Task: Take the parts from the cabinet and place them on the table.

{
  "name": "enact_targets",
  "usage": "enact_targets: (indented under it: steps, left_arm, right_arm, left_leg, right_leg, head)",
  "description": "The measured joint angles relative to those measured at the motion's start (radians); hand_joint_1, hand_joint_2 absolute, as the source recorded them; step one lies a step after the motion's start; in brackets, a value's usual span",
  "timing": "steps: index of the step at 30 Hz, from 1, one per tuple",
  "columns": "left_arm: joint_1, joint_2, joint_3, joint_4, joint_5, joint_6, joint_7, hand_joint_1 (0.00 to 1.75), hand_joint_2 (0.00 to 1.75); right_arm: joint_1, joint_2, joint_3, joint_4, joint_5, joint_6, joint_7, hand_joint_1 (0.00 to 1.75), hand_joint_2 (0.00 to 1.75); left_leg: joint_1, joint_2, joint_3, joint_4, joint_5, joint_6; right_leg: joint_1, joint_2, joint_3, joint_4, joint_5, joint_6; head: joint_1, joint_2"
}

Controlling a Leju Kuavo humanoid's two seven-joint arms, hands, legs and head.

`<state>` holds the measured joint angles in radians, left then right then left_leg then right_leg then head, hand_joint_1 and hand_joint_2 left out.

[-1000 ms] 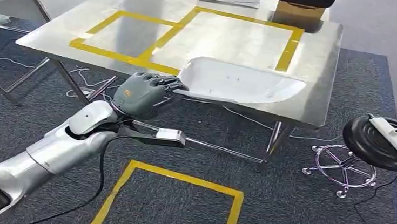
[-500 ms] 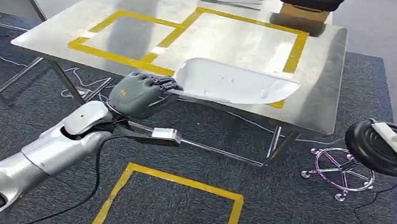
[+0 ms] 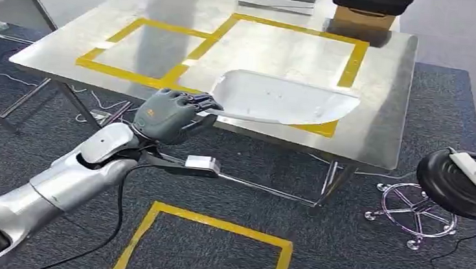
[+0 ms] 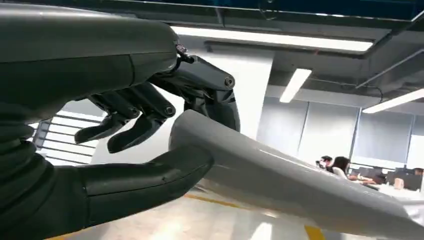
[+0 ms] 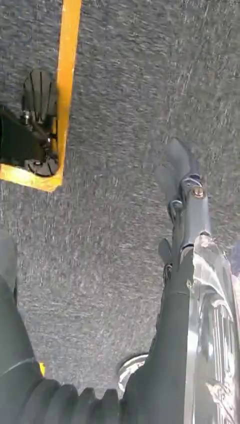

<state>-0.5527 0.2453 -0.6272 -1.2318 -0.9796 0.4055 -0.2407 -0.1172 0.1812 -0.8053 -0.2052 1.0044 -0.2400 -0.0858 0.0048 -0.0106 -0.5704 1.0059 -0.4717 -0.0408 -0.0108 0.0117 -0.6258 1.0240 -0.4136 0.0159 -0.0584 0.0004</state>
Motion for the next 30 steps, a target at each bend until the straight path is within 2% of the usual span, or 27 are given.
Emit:
enact_targets:
  steps: [1, 3, 4, 5, 6, 7, 8, 9, 10, 11, 13, 15, 16, 18, 19, 20, 21, 22, 24, 25, 26, 28, 30]
  left_arm:
    - [-0.002, 0.0, 0.001, 0.0, -0.001, 0.0, 0.0, 1.75, 1.75]
    - [0.002, 0.0, 0.001, 0.0, -0.001, 0.0, 0.0, 1.75, 1.75]
    - [0.005, 0.001, 0.001, 0.0, -0.002, 0.0, 0.0, 1.75, 1.75]
    - [0.009, 0.002, 0.001, 0.0, -0.002, -0.001, 0.0, 1.75, 1.75]
    - [0.01, 0.003, 0.001, 0.0, -0.003, -0.001, 0.0, 1.75, 1.75]
    - [0.009, 0.003, 0.001, 0.0, -0.003, -0.001, 0.0, 1.75, 1.75]
    - [0.008, 0.003, 0.002, -0.001, -0.004, -0.001, 0.0, 1.75, 1.75]
    - [0.008, 0.003, 0.003, -0.001, -0.004, -0.001, 0.0, 1.75, 1.75]
    - [0.006, 0.004, 0.003, -0.001, -0.004, -0.001, 0.0, 1.75, 1.75]
    - [0.007, 0.003, 0.003, -0.001, -0.004, -0.001, 0.0, 1.75, 1.75]
    - [0.009, 0.003, 0.003, -0.001, -0.005, -0.001, 0.0, 1.75, 1.75]
    - [0.008, 0.004, 0.005, -0.003, -0.005, -0.001, 0.0, 1.75, 1.75]
    - [0.007, 0.003, 0.005, -0.005, -0.005, 0.0, 0.0, 1.75, 1.75]
    - [0.008, 0.003, 0.005, -0.006, -0.005, 0.0, 0.0, 1.75, 1.75]
    - [0.01, 0.003, 0.005, -0.006, -0.005, -0.001, 0.0, 1.75, 1.75]
    - [0.012, 0.003, 0.005, -0.006, -0.005, -0.001, 0.0, 1.75, 1.75]
    - [0.014, 0.003, 0.005, -0.006, -0.006, -0.001, 0.0, 1.75, 1.75]
    - [0.013, 0.003, 0.005, -0.006, -0.006, -0.001, 0.0, 1.75, 1.75]
    - [0.013, 0.002, 0.005, -0.006, -0.006, -0.001, 0.0, 1.75, 1.75]
    - [0.012, 0.003, 0.005, -0.006, -0.006, -0.001, 0.0, 1.75, 1.75]
    - [0.011, 0.003, 0.005, -0.007, -0.006, -0.001, 0.0, 1.75, 1.75]
    - [0.011, 0.003, 0.005, -0.008, -0.007, -0.001, 0.0, 1.75, 1.75]
    - [0.011, 0.003, 0.006, -0.01, -0.007, -0.001, 0.0, 1.75, 1.75]
  right_arm:
    - [-0.001, 0.0, 0.0, 0.0, 0.001, 0.0, 0.0, 0.0, 1.75]
    - [-0.003, 0.0, 0.0, 0.0, 0.001, 0.0, 0.0, 0.0, 1.75]
    - [-0.002, 0.0, 0.0, 0.0, 0.001, 0.001, 0.0, 0.0, 1.75]
    - [-0.002, 0.0, 0.0, 0.0, 0.002, 0.001, 0.0, 0.0, 1.75]
    - [-0.002, 0.0, 0.0, 0.0, 0.002, 0.002, 0.0, 0.0, 1.75]
    - [-0.002, 0.0, 0.0, 0.0, 0.002, 0.003, 0.0, 0.0, 1.75]
    - [-0.003, 0.001, 0.0, 0.0, 0.003, 0.003, -0.001, 0.0, 1.75]
    - [-0.003, 0.0, 0.0, 0.0, 0.003, 0.003, -0.001, 0.0, 1.75]
    - [-0.005, 0.0, 0.0, 0.0, 0.003, 0.003, -0.001, 0.0, 1.75]
    - [-0.006, 0.0, 0.0, 0.0, 0.003, 0.003, -0.001, 0.0, 1.75]
    - [-0.004, 0.0, 0.0, 0.0, 0.003, 0.003, -0.002, 0.0, 1.75]
    - [-0.004, 0.0, 0.0, 0.0, 0.003, 0.003, -0.002, 0.0, 1.75]
    - [-0.006, 0.0, 0.0, 0.0, 0.003, 0.002, -0.002, 0.0, 1.75]
    - [-0.007, 0.0, 0.0, 0.0, 0.003, 0.002, -0.002, 0.0, 1.75]
    - [-0.006, 0.0, 0.0, 0.0, 0.003, 0.002, -0.002, 0.0, 1.75]
    - [-0.004, 0.0, 0.0, 0.0, 0.003, 0.002, -0.002, 0.0, 1.75]
    - [-0.003, 0.0, 0.0, 0.0, 0.003, 0.002, -0.002, 0.0, 1.75]
    - [-0.003, 0.0, 0.0, 0.0, 0.003, 0.002, -0.002, 0.0, 1.75]
    - [-0.004, 0.0, 0.0, 0.0, 0.003, 0.002, -0.002, 0.0, 1.75]
    - [-0.005, 0.0, 0.0, 0.0, 0.003, 0.002, -0.002, 0.0, 1.75]
    - [-0.007, 0.0, 0.0, 0.0, 0.003, 0.002, -0.002, 0.0, 1.75]
    - [-0.004, 0.0, 0.0, 0.0, 0.003, 0.002, 0.0, 0.0, 1.75]
    - [-0.004, -0.001, 0.0, 0.0, 0.003, 0.0, 0.001, 0.0, 1.75]
  left_leg:
    - [0.0, 0.0, -0.029, 0.058, -0.027, -0.004]
    - [0.002, 0.0, -0.12, 0.217, -0.088, -0.01]
    - [0.002, 0.0, -0.165, 0.284, -0.103, -0.012]
    - [0.002, 0.0, -0.187, 0.299, -0.088, -0.012]
    - [0.002, 0.0, -0.182, 0.269, -0.048, -0.011]
    - [0.002, 0.0, -0.156, 0.199, 0.006, -0.01]
    - [0.003, 0.001, -0.116, 0.109, 0.06, -0.009]
    - [0.004, 0.007, -0.082, 0.033, 0.099, -0.011]
    - [0.001, 0.008, -0.065, 0.003, 0.083, -0.011]
    - [0.002, 0.006, -0.065, -0.006, 0.075, 0.006]
    - [-0.002, 0.005, -0.066, -0.007, 0.069, 0.018]
    - [0.003, 0.005, -0.055, -0.014, 0.069, 0.035]
    - [0.003, 0.005, -0.05, -0.014, 0.064, 0.042]
    - [0.0, 0.005, -0.044, -0.013, 0.057, 0.049]
    - [-0.001, 0.004, -0.041, -0.013, 0.053, 0.05]
    - [-0.001, 0.003, -0.036, -0.013, 0.049, 0.05]
    - [-0.001, 0.002, -0.029, -0.013, 0.044, 0.049]
    - [-0.001, 0.001, -0.021, -0.013, 0.038, 0.047]
    - [-0.001, 0.001, 0.003, -0.013, 0.023, 0.04]
    - [-0.007, 0.0, 0.005, -0.011, 0.016, 0.032]
    - [-0.007, -0.001, 0.002, -0.008, 0.015, 0.029]
    - [-0.004, -0.001, 0.002, -0.015, 0.015, 0.02]
    - [-0.001, 0.001, 0.005, -0.011, 0.003, 0.006]
  right_leg:
    - [-0.001, -0.001, 0.005, 0.0, -0.004, -0.006]
    - [-0.001, -0.002, 0.012, 0.0, -0.012, -0.011]
    - [-0.001, -0.002, 0.015, 0.0, -0.016, -0.012]
    - [-0.001, -0.001, 0.021, 0.0, -0.02, -0.012]
    - [-0.001, -0.001, 0.027, 0.0, -0.025, -0.011]
    - [-0.002, 0.0, 0.036, 0.0, -0.03, -0.01]
    - [-0.003, 0.001, 0.045, 0.0, -0.036, -0.006]
    - [-0.001, 0.002, 0.049, 0.0, -0.043, -0.001]
    - [0.006, 0.004, 0.048, 0.006, -0.05, 0.007]
    - [0.007, 0.006, 0.045, 0.005, -0.051, 0.008]
    - [0.005, 0.004, 0.051, -0.006, -0.052, 0.017]
    - [0.003, 0.001, 0.05, 0.006, -0.067, 0.029]
    - [0.004, -0.002, 0.03, 0.054, -0.092, 0.031]
    - [0.004, -0.002, -0.065, 0.229, -0.16, 0.033]
    - [0.004, -0.002, -0.111, 0.302, -0.179, 0.034]
    - [0.004, -0.002, -0.136, 0.326, -0.172, 0.035]
    - [0.004, -0.002, -0.135, 0.302, -0.136, 0.034]
    - [0.004, -0.002, -0.114, 0.239, -0.087, 0.031]
    - [0.004, -0.004, -0.035, 0.052, 0.02, 0.025]
    - [0.007, -0.003, -0.011, 0.024, 0.007, 0.026]
    - [0.006, -0.003, -0.004, 0.007, 0.001, 0.02]
    - [0.011, -0.001, -0.01, 0.01, -0.003, 0.012]
    - [0.003, 0.0, 0.001, 0.001, -0.002, 0.0]
  head:
    - [-0.003, 0.0]
    - [-0.004, 0.0]
    - [-0.004, 0.0]
    - [-0.004, 0.0]
    - [-0.004, 0.0]
    - [-0.005, 0.0]
    - [-0.004, 0.0]
    - [-0.005, 0.0]
    - [-0.009, 0.0]
    - [-0.007, 0.0]
    - [-0.003, 0.0]
    - [-0.003, 0.0]
    - [0.004, 0.0]
    - [0.007, 0.0]
    - [0.007, 0.0]
    - [0.006, 0.0]
    - [0.007, 0.0]
    - [0.007, 0.0]
    - [0.007, 0.0]
    - [0.007, 0.0]
    - [0.006, 0.0]
    - [0.005, 0.0]
    - [0.005, 0.0]
